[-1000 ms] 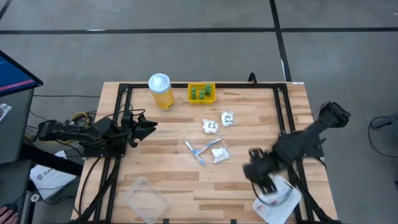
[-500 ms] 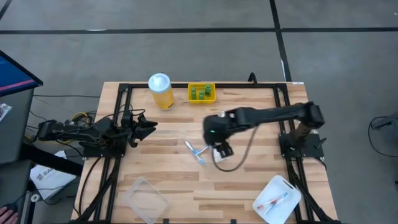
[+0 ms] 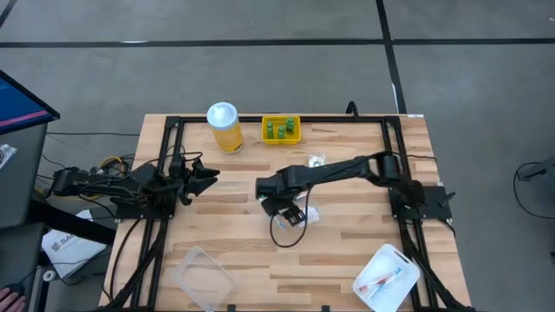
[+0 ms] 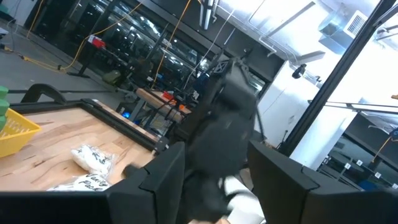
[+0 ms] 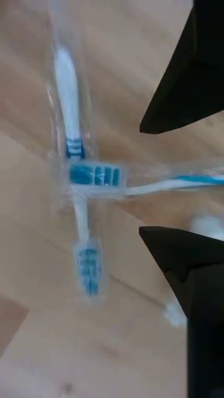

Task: Pick & Place Travel size toiletries
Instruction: Put the blue toothbrush into the white bin

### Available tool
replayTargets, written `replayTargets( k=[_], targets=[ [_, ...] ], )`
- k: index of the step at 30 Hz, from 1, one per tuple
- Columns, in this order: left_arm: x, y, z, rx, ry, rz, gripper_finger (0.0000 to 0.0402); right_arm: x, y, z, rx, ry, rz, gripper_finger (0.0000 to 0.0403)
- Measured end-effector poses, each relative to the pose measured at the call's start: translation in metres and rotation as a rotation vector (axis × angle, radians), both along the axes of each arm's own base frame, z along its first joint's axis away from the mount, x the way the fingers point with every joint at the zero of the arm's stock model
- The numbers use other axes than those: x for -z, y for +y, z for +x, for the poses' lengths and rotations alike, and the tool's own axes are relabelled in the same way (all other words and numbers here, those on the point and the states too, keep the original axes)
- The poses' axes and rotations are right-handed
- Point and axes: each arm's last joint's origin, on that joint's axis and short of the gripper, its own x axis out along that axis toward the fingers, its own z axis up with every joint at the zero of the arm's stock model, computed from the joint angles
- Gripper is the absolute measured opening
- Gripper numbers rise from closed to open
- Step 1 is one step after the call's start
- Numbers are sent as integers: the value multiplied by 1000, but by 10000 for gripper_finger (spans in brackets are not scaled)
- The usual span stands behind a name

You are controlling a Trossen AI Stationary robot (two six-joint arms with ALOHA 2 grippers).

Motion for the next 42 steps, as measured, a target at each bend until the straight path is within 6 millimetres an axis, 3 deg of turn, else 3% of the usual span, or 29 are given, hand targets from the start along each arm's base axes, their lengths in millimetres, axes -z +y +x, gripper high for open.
replayTargets(
  k=[5,9,13,21,26,29,33,38,42],
  targets=[
    [0,0,0,0,0,0,172,36,-1,6,17,74,-3,249],
    [0,0,0,1,0,0,172,39,-3,8,73,70,6,240],
    [0,0,0,0,0,0,172,39,-2,11,79,35,6,187],
    [0,0,0,0,0,0,172,38,-2,13,76,9,4,28],
    [0,0,0,0,0,0,172,30,-5,12,91,2,13,28],
    [0,0,0,1,0,0,172,7,-10,8,121,-44,16,31],
    [0,0,0,0,0,0,172,-44,-18,-5,180,-135,34,30],
    [0,0,0,0,0,0,172,-121,-21,-42,310,-255,86,33],
    [0,0,0,0,0,0,172,-171,-7,-76,433,-346,174,32]
  ],
)
